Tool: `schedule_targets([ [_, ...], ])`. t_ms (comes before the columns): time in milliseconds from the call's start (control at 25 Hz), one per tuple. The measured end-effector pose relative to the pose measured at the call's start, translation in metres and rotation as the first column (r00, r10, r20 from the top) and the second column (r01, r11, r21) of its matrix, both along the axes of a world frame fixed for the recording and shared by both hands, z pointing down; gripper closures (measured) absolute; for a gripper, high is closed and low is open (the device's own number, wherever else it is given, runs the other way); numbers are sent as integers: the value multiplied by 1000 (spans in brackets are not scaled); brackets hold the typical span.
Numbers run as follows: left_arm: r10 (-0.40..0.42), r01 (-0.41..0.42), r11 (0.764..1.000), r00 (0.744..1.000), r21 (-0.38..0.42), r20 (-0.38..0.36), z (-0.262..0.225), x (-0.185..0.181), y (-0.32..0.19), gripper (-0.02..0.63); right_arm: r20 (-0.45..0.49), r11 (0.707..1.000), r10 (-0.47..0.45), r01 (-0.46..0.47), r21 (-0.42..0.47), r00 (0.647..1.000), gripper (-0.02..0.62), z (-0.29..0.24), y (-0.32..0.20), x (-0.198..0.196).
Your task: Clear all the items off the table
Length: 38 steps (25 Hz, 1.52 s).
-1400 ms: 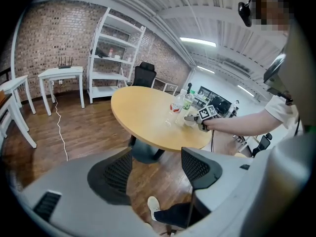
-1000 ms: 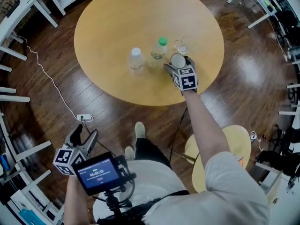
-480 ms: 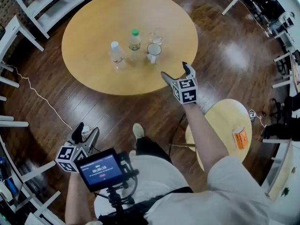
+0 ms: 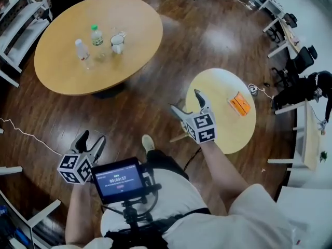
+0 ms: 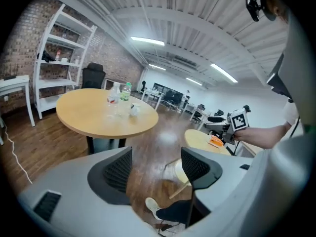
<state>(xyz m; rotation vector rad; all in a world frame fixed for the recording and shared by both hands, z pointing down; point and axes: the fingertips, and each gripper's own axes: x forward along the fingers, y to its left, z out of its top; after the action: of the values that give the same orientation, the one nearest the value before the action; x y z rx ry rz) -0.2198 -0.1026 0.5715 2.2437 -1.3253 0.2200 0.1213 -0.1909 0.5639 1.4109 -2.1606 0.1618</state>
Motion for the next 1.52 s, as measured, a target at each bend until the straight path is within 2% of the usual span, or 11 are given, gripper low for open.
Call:
schedule_targets([
  [200, 157, -157, 987, 988, 21, 10, -8, 73, 11, 290, 8, 989, 143, -142, -27, 990, 115, 1, 89, 76],
  [440, 326, -326, 944, 945, 48, 22, -16, 167, 22, 290, 34, 943, 330, -328, -58, 943, 115, 6, 187, 169],
  [680, 397, -397, 914, 918, 86, 16, -33, 279, 58, 290, 58, 918, 395, -391, -71, 917, 115, 4, 269, 255],
  [960, 435, -437, 896, 899, 76, 39, -32, 386, 127, 290, 104, 916, 401, -396, -61, 910, 115, -1, 348, 325],
  [1200, 425, -429, 902, 902, 52, 80, -24, 431, 187, 288, 139, 933, 360, -355, -58, 923, 115, -1, 395, 354],
  [1400, 407, -415, 909, 904, 38, 127, -19, 446, 225, 290, 161, 939, 344, -335, -77, 925, 115, 10, 421, 369],
  [1520, 401, -407, 913, 909, 28, 118, -21, 444, 233, 290, 170, 942, 336, -330, -66, 926, 115, 9, 425, 371],
])
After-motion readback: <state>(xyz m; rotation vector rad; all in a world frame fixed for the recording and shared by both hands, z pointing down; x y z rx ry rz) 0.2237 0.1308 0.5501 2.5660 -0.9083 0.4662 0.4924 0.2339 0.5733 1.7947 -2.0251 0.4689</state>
